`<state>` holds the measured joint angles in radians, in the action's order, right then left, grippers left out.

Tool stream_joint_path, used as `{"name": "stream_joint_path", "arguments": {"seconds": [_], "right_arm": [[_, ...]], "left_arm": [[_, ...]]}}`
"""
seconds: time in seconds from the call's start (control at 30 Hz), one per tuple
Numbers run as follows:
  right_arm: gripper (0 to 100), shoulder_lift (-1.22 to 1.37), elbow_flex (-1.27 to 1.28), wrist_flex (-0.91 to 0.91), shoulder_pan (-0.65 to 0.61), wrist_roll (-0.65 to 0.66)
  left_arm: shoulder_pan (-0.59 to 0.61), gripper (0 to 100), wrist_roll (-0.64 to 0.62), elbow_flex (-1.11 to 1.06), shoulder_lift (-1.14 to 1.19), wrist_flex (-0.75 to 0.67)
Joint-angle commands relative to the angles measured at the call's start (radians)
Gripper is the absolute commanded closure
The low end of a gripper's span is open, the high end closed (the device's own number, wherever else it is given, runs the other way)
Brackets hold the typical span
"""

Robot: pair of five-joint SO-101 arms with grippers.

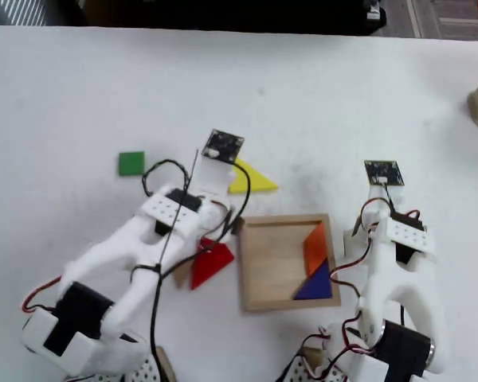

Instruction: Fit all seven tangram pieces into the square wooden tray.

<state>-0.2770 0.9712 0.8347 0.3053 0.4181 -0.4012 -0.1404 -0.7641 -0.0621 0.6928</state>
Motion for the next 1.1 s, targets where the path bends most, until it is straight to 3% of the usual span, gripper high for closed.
{"name": "stream_joint_path", "arguments": {"seconds": [0.0, 0.4, 0.73, 1.07], "right_arm": [[98.1, -0.036, -0.002, -0.013, -0.004, 0.014], [98.1, -0.038, -0.002, -0.013, 0.016, 0.014], [98.1, -0.036, -0.002, -0.013, 0.016, 0.014], [98.1, -0.036, -0.002, -0.013, 0.016, 0.011]], "left_arm": [[-0.005, 70, 0.015, 0.043, -0.002, 0.043], [0.108, 67, 0.078, 0.083, 0.018, 0.023], [0.084, 67, 0.080, 0.196, 0.140, 0.112], [0.071, 67, 0.132, 0.226, 0.163, 0.115]]}}
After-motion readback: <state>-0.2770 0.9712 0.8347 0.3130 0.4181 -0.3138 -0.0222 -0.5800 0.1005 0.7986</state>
